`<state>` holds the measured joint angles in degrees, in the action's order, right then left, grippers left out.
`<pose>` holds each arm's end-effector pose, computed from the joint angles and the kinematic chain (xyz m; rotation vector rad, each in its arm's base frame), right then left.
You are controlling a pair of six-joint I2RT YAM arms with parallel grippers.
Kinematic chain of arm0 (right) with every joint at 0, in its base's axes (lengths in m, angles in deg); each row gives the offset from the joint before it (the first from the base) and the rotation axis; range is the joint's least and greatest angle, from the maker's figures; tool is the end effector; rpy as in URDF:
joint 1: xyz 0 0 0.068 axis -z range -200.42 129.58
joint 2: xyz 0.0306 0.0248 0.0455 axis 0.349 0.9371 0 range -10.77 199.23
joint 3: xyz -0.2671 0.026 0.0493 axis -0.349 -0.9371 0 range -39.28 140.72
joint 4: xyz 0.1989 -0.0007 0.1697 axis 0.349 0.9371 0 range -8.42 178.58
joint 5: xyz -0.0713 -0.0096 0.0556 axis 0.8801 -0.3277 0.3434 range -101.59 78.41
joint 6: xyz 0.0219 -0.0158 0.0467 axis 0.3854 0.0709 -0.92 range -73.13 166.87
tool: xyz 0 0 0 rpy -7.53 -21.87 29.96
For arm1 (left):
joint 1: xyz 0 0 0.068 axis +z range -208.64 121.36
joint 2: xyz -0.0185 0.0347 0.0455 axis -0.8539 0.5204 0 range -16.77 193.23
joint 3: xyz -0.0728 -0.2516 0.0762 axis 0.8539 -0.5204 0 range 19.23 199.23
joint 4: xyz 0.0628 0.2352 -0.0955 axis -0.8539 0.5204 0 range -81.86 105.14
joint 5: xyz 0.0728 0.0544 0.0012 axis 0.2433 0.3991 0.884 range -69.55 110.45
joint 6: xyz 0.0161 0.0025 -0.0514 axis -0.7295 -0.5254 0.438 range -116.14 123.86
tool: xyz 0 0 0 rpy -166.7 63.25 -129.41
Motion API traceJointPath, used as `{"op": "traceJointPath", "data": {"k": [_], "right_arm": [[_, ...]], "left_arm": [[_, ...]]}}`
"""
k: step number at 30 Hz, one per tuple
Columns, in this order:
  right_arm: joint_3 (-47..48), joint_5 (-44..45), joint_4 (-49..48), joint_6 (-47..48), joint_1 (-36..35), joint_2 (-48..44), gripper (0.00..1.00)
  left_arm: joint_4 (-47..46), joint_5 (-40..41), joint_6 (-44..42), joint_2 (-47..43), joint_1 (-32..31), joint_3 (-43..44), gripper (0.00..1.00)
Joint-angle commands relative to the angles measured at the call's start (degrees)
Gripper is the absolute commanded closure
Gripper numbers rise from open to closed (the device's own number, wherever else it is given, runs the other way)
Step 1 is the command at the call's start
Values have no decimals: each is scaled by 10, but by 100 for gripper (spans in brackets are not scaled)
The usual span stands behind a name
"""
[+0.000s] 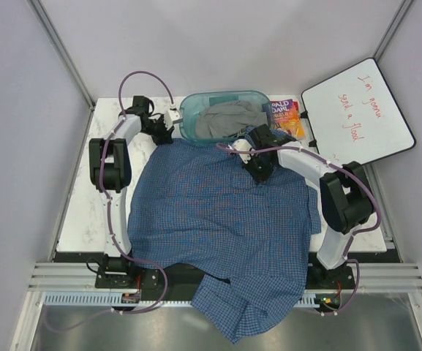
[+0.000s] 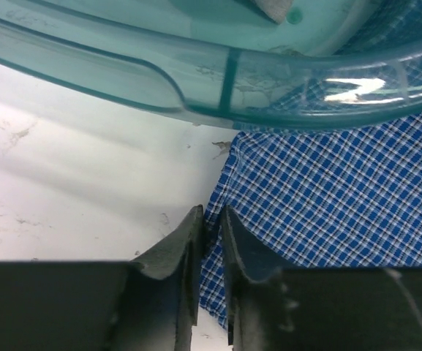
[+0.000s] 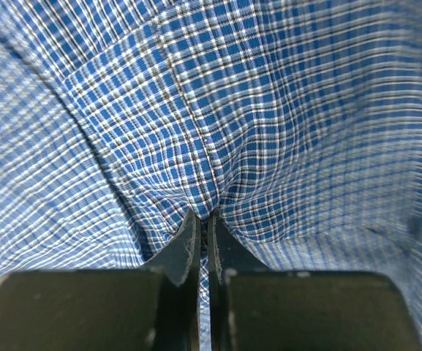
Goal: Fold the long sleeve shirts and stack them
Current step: Fold the shirt
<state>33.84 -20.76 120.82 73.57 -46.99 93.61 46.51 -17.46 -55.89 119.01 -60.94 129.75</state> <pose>0.3218 0.1672 0.1905 -1.2864 2.4795 0.2233 0.5004 -0.0420 0.1558 1.3998 1.9536 -0.4520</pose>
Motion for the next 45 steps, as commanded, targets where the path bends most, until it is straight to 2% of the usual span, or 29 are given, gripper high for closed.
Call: {"op": "traceJointPath", "data": {"k": [1, 2, 4, 6, 7, 8, 13, 14, 15, 16, 18, 21, 24, 25, 27, 30, 31, 32, 34, 35, 36, 38, 41, 45], "right_arm": [[41, -8, 31, -4, 1, -37, 92], [44, -8, 34, -3, 1, -34, 91], [47, -13, 40, 1, 2, -29, 99], [49, -16, 39, -2, 6, -26, 100], [53, -17, 40, -5, 5, -23, 91], [55, -17, 41, -6, 6, -21, 86], [68, -24, 47, -13, 16, -6, 71], [69, -28, 48, -14, 17, -3, 71], [71, -30, 49, -14, 20, 2, 77], [75, -33, 50, -13, 21, 4, 95], [76, -37, 51, -13, 27, 8, 100], [85, -42, 53, -21, 34, 10, 78], [93, -49, 56, -21, 38, 15, 84], [97, -51, 55, -22, 39, 15, 83], [100, -55, 56, -28, 42, 17, 74], [105, -60, 60, -29, 44, 21, 76], [108, -66, 63, -30, 45, 22, 67], [109, -67, 64, -31, 46, 24, 62], [112, -74, 66, -31, 49, 26, 69], [112, -75, 68, -31, 49, 27, 76], [111, -77, 66, -30, 51, 26, 91], [110, -81, 67, -28, 53, 24, 99], [118, -85, 73, -25, 57, 15, 100], [134, -88, 82, -24, 64, -2, 100]], "left_arm": [[-11, -26, -27, -45, 2, -15, 82], [-11, -24, -27, -47, 2, -17, 85], [-11, -24, -32, -54, 2, -25, 91], [-11, -24, -32, -57, 2, -29, 94], [-10, -26, -31, -60, 2, -30, 94], [-11, -26, -33, -60, 2, -32, 94], [-11, -25, -37, -61, 2, -35, 95], [-11, -26, -37, -61, 2, -35, 95], [-11, -26, -37, -61, 2, -34, 95], [-11, -26, -38, -60, 2, -34, 96], [-10, -27, -37, -61, 2, -35, 96], [-11, -30, -37, -63, 2, -37, 94], [-11, -32, -36, -64, 2, -36, 92], [-11, -32, -34, -63, 2, -36, 89], [-11, -33, -35, -63, 2, -36, 86], [-11, -33, -35, -62, 2, -34, 81], [-11, -32, -35, -61, 2, -32, 78], [-10, -32, -35, -61, 2, -32, 77], [-11, -32, -35, -60, 2, -31, 76], [-11, -34, -35, -60, 2, -31, 76], [-11, -33, -34, -60, 2, -30, 76], [-10, -34, -34, -61, 3, -29, 79], [-11, -41, -30, -64, 4, -29, 81], [-11, -41, -33, -60, 3, -21, 77]]}}
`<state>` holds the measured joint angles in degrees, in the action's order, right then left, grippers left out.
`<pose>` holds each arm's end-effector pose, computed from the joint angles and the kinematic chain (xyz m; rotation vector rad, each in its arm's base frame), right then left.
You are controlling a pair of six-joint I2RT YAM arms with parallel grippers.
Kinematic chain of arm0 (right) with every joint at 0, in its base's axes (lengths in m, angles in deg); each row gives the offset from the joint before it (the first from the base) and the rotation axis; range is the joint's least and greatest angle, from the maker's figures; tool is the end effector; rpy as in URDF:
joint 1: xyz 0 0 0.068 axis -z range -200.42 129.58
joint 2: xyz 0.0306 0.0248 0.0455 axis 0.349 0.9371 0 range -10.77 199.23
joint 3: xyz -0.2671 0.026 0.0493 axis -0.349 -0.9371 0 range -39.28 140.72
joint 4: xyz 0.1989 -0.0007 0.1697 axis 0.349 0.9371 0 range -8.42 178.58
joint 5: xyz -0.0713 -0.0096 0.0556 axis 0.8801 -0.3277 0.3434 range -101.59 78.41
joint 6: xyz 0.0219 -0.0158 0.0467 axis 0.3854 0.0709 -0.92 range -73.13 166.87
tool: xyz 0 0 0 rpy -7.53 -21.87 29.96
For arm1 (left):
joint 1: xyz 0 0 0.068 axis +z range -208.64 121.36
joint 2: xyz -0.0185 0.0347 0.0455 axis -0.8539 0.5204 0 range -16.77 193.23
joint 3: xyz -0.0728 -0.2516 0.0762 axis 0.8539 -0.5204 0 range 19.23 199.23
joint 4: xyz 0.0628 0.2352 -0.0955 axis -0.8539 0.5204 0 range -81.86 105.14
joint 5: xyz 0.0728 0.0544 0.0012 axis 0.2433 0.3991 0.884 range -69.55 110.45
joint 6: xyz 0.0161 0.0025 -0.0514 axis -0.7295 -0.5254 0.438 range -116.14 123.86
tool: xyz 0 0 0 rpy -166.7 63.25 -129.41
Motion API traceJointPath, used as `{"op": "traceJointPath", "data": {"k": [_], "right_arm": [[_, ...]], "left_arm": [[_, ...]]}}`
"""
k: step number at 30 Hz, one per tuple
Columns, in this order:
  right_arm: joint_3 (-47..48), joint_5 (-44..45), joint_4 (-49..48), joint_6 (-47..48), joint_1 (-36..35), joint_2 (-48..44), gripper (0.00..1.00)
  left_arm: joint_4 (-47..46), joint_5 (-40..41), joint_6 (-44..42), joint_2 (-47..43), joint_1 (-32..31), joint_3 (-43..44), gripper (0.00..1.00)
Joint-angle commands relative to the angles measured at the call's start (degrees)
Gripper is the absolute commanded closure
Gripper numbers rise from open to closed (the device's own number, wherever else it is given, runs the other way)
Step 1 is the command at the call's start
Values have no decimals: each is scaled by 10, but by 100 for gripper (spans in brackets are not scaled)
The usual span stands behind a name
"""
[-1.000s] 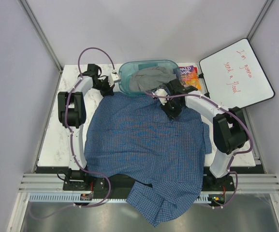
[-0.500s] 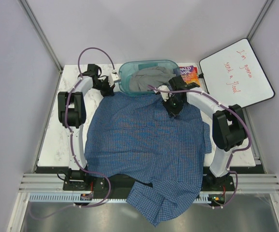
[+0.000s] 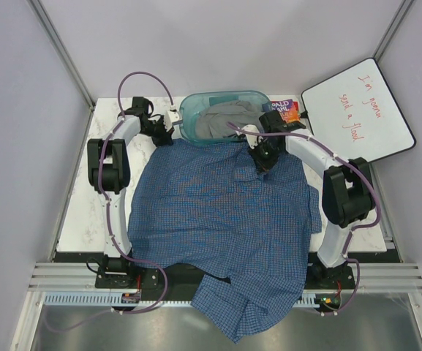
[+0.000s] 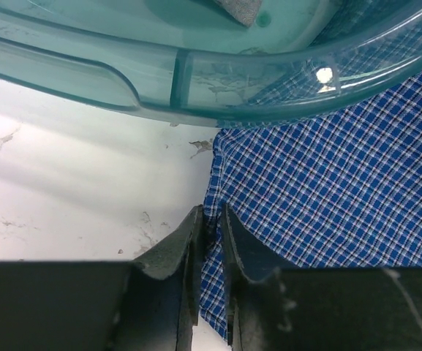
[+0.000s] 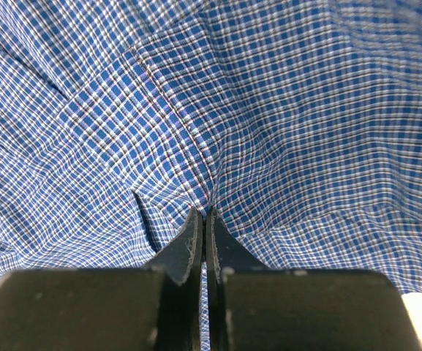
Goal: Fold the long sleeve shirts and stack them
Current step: Fold the shirt
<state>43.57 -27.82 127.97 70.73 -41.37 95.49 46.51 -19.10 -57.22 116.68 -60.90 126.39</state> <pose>0.3513 0.1451 0.2231 -1.1160 2.5237 0.3806 0.4899 -0.0420 0.1587 1.4177 1.9308 -0.4844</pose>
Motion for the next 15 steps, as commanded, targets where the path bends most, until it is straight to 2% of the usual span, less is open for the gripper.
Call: {"op": "traceJointPath", "data": {"k": [1, 4, 7, 12, 15], "right_arm": [[39, -20, 12, 6, 8, -25, 100], [42, -22, 20, 8, 12, -32, 100], [50, -29, 34, 9, 14, -40, 100], [84, -36, 55, 3, 34, -79, 100], [127, -45, 85, 0, 61, -108, 100]], "left_arm": [[-10, -23, -20, -35, 2, 15, 75], [-11, -22, -25, -29, 2, 19, 73], [-11, -23, -26, -33, 2, 16, 89], [-11, -37, -36, -86, 2, -29, 98], [-10, -42, -51, -137, 3, -71, 98]]}}
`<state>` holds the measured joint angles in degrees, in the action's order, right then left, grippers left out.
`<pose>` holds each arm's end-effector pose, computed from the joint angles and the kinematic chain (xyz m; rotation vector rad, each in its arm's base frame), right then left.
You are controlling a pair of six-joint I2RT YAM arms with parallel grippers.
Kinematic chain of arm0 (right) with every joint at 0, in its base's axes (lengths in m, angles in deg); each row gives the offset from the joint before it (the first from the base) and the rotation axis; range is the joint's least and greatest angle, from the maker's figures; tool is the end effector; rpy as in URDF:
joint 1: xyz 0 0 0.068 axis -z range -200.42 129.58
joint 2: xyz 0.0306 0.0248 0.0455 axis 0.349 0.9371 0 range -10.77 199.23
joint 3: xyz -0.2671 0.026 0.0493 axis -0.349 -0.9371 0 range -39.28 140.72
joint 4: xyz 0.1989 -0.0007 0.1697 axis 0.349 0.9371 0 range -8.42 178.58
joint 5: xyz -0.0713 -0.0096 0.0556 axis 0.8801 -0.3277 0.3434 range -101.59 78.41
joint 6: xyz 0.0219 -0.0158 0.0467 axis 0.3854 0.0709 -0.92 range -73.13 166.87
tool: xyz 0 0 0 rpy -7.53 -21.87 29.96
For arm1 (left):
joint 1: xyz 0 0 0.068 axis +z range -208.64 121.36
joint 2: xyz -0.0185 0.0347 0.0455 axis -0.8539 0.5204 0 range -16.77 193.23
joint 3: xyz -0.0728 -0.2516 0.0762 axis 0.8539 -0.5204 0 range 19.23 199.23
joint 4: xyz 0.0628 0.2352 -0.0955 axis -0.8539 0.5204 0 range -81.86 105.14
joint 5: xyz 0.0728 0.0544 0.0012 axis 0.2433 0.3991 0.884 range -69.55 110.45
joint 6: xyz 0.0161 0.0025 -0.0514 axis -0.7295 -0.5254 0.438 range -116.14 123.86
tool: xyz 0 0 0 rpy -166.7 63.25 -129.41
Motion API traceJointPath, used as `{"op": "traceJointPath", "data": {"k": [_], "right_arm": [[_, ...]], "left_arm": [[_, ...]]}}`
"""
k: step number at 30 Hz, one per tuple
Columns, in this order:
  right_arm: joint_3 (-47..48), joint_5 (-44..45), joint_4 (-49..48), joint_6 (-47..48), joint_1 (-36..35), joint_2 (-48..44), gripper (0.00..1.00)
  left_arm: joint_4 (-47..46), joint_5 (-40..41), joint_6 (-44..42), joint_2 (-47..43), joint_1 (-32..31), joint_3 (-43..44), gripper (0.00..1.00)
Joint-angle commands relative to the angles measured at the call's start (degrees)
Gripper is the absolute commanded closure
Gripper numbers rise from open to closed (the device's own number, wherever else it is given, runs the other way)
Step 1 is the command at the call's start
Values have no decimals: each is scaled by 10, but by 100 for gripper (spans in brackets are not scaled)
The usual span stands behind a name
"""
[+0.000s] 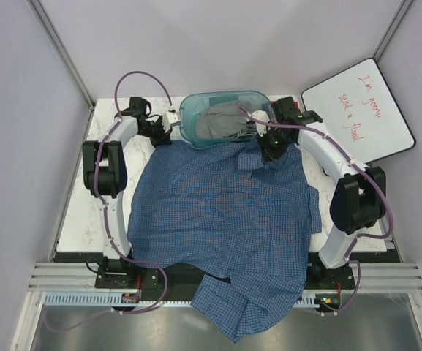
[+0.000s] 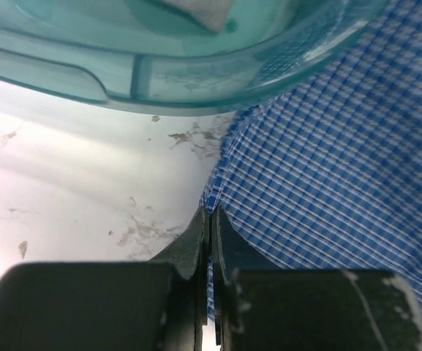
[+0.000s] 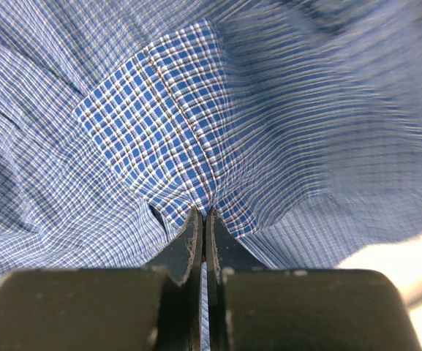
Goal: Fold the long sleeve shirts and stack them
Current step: Fold the shirt
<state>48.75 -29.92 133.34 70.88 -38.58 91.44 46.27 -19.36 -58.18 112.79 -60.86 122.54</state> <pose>0.3501 0.1265 0.2713 -1.0499 2.4673 0.4025 0.4770 -0.0413 0.1710 1.4312 1.9108 -0.4773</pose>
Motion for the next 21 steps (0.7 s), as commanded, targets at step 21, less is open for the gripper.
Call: {"op": "traceJointPath", "data": {"k": [21], "right_arm": [[166, -29, 191, 39, 59, -358, 100]], "left_arm": [[-6, -47, -174, -403, 48, -300, 98]]}}
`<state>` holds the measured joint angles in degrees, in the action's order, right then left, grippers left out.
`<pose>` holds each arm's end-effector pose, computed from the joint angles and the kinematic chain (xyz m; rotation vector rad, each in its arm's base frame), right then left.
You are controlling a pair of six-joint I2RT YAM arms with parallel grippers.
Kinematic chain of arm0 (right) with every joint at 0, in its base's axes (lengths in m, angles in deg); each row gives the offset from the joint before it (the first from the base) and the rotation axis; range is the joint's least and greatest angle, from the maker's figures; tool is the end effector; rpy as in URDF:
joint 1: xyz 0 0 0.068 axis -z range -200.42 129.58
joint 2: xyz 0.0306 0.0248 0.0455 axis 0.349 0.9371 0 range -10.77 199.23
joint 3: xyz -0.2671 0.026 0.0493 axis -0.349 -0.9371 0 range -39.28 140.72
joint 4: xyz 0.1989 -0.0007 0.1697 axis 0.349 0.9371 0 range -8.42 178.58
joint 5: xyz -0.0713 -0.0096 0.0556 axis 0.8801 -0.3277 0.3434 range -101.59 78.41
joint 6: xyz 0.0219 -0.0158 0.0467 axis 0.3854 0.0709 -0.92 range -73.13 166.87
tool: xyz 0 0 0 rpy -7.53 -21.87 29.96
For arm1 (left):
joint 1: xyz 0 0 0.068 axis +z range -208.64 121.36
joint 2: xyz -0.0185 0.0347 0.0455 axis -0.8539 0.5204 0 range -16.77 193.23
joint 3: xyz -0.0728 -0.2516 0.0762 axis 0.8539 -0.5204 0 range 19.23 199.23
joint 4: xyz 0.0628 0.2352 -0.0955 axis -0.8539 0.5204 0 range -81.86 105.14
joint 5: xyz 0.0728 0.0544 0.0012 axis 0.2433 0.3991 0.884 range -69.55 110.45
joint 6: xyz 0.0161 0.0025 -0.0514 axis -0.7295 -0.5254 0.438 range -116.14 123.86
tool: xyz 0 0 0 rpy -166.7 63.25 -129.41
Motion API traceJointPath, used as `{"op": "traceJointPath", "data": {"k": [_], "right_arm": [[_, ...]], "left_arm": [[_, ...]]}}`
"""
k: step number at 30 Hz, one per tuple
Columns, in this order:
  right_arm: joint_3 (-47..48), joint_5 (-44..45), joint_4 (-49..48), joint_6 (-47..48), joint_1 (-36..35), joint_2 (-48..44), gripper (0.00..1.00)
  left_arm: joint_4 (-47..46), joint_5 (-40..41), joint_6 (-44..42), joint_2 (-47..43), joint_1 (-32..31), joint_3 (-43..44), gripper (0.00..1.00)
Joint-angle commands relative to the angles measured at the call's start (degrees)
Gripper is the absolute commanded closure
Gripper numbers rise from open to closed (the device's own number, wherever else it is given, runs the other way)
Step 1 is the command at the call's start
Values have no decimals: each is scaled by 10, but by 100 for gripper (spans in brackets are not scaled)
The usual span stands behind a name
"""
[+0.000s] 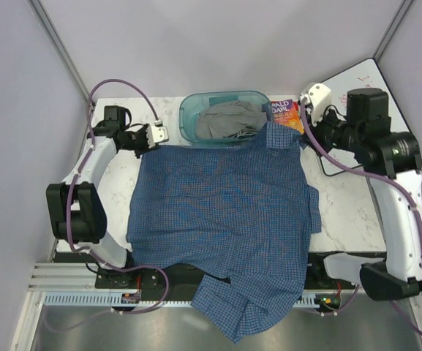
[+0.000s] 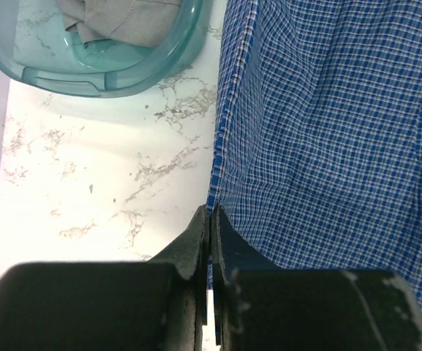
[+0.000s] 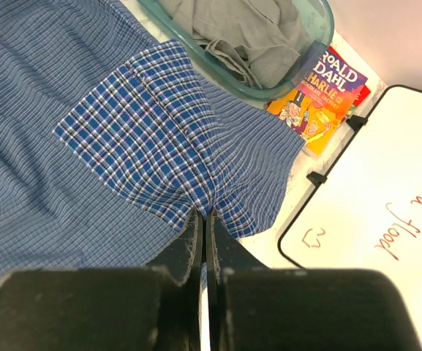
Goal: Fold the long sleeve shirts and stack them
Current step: Fold the shirt
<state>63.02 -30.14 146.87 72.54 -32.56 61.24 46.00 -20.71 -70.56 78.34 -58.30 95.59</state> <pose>0.2010 0.0548 0.4782 -0.8677 1.9711 0.2163 0.3504 -0.0213 0.2703 1.5573 1.6432 -0.2618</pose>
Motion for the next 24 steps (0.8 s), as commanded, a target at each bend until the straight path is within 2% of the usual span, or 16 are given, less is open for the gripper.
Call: {"op": "traceJointPath", "data": {"k": [1, 5, 11, 16, 24], "right_arm": [[26, -30, 72, 27, -1, -63, 100], [48, -49, 123, 33, 0, -103, 100], [44, -133, 183, 20, -1, -145, 100], [-3, -206, 183, -10, -1, -179, 100], [2, -220, 183, -15, -1, -182, 100]], "left_arm": [[-3, -40, -52, -67, 25, -38, 98], [-2, -48, -80, -123, 35, -90, 96], [-2, -31, -149, -171, 41, -168, 96], [4, -39, -151, -185, 43, -191, 96], [94, -51, -209, -225, 45, -199, 98]]}}
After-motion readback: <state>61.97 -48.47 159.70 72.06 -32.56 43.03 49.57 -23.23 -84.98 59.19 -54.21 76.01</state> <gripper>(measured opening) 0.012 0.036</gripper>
